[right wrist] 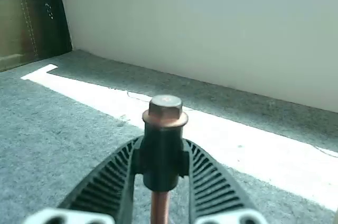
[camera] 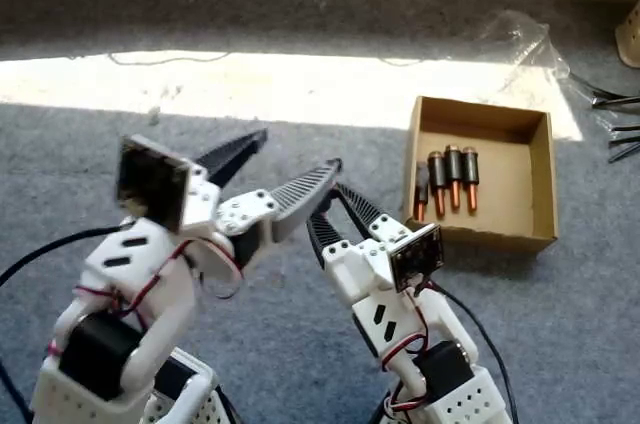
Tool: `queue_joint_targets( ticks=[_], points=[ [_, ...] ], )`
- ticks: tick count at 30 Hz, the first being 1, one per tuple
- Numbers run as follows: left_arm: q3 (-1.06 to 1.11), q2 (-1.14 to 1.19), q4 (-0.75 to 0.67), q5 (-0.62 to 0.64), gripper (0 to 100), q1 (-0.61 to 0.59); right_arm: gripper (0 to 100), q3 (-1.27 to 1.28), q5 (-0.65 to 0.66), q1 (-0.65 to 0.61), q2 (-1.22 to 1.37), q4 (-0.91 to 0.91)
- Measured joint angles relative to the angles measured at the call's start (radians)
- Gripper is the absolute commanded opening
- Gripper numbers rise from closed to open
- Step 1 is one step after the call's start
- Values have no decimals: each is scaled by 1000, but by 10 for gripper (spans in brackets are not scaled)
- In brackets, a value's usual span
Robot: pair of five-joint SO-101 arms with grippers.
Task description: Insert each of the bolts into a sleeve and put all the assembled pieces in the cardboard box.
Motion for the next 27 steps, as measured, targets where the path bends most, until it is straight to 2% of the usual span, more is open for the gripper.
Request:
queue_joint_targets(
  ticks=[3,7,11,14,16,21,27],
  points=[
    [0,-152,0,0,125,-126,4,0,0,17,0,0],
    [6,-265,2,0,109,-272,4,0,0,95,0,0],
    [11,-275,35,0,90,-384,4,0,0,160,0,0],
    [14,-285,58,0,5,-470,4,0,25,212,0,0],
    [14,-285,71,0,15,-526,4,0,61,250,0,0],
    [14,-285,117,-34,5,-575,4,0,71,327,0,71],
    [14,-285,186,-38,5,-577,4,0,71,334,0,127]
  ],
)
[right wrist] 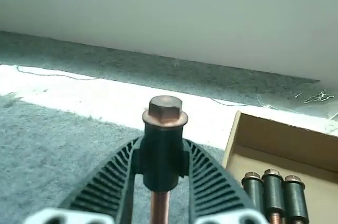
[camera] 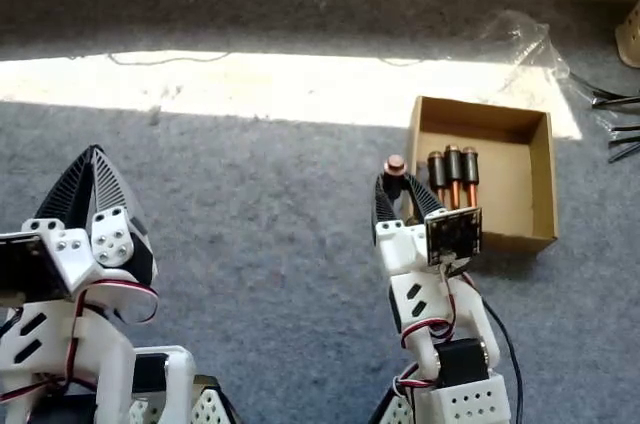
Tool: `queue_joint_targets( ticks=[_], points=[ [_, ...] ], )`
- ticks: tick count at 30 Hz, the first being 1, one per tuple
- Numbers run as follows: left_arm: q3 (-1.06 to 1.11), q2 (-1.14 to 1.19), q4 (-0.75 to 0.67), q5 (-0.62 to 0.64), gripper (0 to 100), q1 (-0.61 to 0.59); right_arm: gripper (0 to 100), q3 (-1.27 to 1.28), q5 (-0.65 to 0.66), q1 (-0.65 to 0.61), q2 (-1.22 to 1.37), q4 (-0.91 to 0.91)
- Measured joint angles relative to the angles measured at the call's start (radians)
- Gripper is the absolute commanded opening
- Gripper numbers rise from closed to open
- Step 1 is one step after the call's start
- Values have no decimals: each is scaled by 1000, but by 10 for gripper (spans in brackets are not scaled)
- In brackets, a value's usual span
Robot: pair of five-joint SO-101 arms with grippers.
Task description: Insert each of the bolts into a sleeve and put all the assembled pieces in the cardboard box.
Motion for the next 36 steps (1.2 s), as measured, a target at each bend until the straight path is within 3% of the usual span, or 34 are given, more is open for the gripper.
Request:
queue_joint_targets(
  ticks=[13,23,36],
  points=[
    [14,0,196,-3,5,60,4,0,0,0,0,23],
    [166,-213,206,-49,5,60,4,0,0,6,0,23],
    [376,-239,210,-69,5,60,4,0,15,287,0,55]
  ],
)
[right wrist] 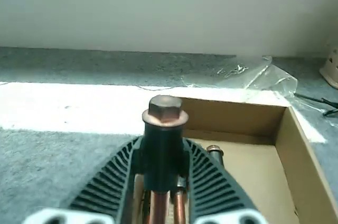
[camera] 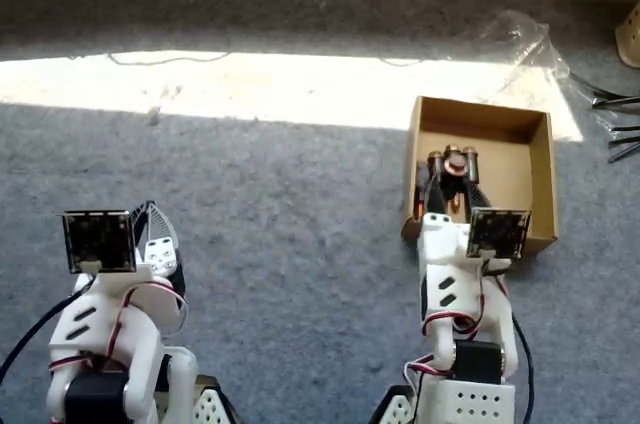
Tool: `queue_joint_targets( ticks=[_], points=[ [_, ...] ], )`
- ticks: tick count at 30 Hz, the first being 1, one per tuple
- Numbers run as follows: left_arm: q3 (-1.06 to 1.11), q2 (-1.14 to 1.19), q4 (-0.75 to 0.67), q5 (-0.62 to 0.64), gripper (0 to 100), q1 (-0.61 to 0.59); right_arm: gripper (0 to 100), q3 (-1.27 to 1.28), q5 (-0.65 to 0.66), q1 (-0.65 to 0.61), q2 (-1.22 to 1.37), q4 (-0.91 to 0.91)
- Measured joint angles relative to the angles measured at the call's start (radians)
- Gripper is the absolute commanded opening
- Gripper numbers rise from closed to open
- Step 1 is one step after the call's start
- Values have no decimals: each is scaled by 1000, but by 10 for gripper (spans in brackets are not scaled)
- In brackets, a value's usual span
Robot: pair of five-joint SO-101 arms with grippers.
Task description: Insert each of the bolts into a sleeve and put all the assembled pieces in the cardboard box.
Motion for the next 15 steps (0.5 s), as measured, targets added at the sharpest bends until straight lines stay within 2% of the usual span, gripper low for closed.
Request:
queue_joint_targets(
  ticks=[6,11,15],
  points=[
    [183,0,0,0,5,0,4,-75,98,21,0,227],
    [331,0,0,0,5,0,4,-160,143,40,15,247],
    [422,0,0,0,5,0,4,-193,143,71,161,247]
  ],
)
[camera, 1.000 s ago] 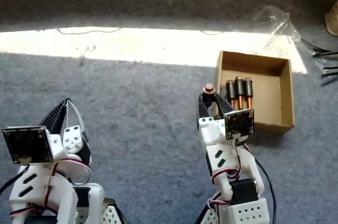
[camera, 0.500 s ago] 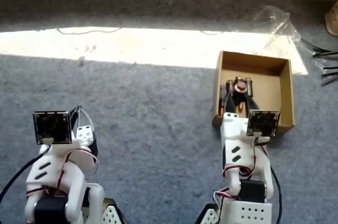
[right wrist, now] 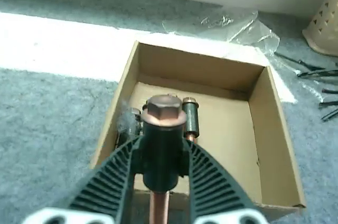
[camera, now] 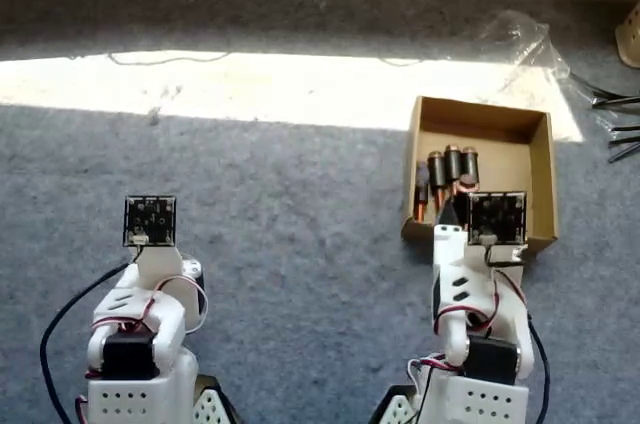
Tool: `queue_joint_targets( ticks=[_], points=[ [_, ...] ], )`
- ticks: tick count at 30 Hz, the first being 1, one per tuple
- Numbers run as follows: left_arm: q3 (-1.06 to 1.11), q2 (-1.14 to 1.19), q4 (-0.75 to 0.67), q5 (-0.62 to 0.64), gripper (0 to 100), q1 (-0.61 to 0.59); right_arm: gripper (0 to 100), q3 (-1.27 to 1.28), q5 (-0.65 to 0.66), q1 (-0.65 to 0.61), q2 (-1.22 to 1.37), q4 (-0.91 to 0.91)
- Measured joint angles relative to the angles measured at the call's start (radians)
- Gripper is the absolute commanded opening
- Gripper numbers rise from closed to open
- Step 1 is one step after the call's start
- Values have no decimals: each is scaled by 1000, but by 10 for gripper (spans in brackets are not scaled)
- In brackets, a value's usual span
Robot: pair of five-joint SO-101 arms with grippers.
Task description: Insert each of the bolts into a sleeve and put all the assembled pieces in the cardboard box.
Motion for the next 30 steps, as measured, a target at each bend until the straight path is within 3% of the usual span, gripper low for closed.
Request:
queue_joint_targets(
  ticks=[8,23,30],
  points=[
    [69,0,0,0,5,-28,4,-210,0,68,436,-94],
    [87,0,0,0,5,-52,4,-684,8,74,1261,-95],
    [87,0,66,0,5,-52,4,-925,11,112,1590,-100]
  ],
)
